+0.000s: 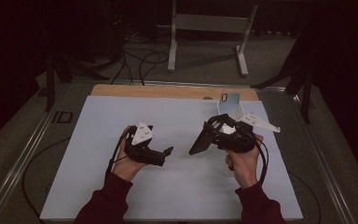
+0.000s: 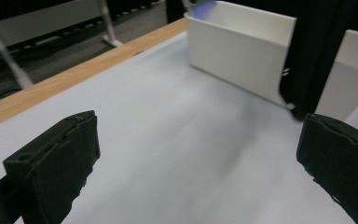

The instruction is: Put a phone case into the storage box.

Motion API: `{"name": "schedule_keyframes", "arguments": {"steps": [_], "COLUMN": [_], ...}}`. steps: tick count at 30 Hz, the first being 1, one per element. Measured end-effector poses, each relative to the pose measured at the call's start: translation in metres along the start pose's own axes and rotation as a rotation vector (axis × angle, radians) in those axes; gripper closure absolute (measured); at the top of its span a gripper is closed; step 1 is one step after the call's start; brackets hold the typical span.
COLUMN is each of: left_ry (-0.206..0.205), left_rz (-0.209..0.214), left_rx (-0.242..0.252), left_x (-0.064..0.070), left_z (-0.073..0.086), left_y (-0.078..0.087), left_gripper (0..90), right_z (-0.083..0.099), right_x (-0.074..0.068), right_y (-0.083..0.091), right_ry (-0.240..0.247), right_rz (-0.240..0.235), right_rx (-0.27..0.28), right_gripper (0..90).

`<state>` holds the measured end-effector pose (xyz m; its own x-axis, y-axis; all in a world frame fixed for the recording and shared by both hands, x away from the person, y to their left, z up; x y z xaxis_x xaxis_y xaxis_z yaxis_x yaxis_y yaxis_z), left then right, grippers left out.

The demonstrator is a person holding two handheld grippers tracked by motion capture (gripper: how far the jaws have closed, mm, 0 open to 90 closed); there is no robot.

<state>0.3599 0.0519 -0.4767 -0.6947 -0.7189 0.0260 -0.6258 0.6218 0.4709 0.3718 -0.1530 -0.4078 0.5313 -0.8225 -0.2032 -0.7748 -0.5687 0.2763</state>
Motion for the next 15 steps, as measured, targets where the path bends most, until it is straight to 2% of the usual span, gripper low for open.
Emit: {"name": "schedule_keyframes", "arguments": {"steps": [4, 5, 15], "left_ry": [0.012, 0.016, 0.046], "left_rz": [-0.029, -0.047, -0.142], "left_rx": [0.004, 0.012, 0.003], "left_x": [-0.010, -0.015, -0.042], "left_z": [0.005, 0.008, 0.031], "left_y": [0.008, 0.013, 0.033], "left_gripper": [0.0, 0.0, 0.0], "right_z": [-0.002, -0.002, -0.015], "right_x": [0.002, 0.003, 0.021], "right_y": [-0.001, -0.001, -0.003], "right_ry": [0.003, 0.005, 0.012], "right_rz": [0.007, 0.011, 0.055], "right_rx": [0.002, 0.004, 0.027], "right_gripper": [13.8, 13.8, 13.9]}}
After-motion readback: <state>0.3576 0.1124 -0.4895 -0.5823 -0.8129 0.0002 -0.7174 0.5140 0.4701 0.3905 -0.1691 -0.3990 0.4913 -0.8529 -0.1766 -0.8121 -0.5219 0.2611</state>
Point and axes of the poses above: each handheld gripper's, and its own axes: y roughly backward along the jaws, z roughly out of its underside, x roughly to its right, the point moved 9 cm from there along -y, roughly forward along the jaws, and after that the axes turned 4 degrees about y, right-handed, at the moved point
